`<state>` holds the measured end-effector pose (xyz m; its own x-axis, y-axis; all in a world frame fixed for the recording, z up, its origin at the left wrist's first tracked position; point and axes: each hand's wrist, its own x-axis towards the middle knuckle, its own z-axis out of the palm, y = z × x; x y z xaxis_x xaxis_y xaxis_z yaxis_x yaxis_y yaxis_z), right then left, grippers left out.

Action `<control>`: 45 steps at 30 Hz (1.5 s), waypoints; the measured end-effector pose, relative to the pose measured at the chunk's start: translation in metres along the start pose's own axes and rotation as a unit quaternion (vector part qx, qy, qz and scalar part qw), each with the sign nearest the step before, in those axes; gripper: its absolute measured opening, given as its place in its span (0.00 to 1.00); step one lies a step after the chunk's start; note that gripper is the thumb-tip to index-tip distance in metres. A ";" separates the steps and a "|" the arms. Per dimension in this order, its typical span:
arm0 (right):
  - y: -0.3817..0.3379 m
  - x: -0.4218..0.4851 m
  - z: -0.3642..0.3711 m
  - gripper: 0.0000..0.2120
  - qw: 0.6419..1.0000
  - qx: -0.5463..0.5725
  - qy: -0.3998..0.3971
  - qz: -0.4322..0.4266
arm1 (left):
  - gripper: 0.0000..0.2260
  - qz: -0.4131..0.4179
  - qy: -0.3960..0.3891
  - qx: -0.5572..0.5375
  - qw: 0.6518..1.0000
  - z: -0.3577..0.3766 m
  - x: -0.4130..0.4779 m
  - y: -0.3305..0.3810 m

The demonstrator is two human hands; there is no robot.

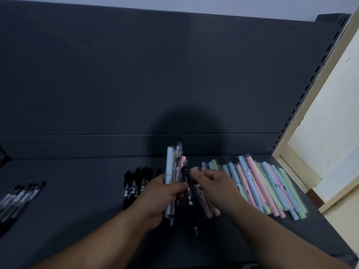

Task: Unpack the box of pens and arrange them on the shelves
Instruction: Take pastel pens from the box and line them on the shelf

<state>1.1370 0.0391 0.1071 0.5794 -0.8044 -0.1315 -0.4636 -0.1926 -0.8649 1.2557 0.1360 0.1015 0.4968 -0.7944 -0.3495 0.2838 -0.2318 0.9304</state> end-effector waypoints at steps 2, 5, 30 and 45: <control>-0.004 -0.005 -0.003 0.13 0.998 0.045 -0.035 0.015 | 0.04 0.014 -0.006 0.017 1.000 0.001 -0.002 0.000; -0.005 -0.007 -0.004 0.07 0.989 0.136 -0.053 0.017 | 0.04 0.023 -0.031 0.047 0.998 0.002 -0.005 0.001; 0.018 0.014 -0.038 0.05 0.985 0.157 0.029 0.073 | 0.06 0.009 0.025 -0.001 1.000 0.012 0.004 -0.009; 0.039 -0.003 -0.044 0.10 0.965 -0.141 0.206 -0.080 | 0.08 -0.003 0.023 0.030 0.999 0.020 0.005 -0.023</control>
<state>1.0875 0.0089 0.0952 0.3704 -0.8954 0.2470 -0.5875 -0.4318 -0.6844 1.2358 0.1260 0.0807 0.5335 -0.7663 -0.3578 0.2383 -0.2697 0.9330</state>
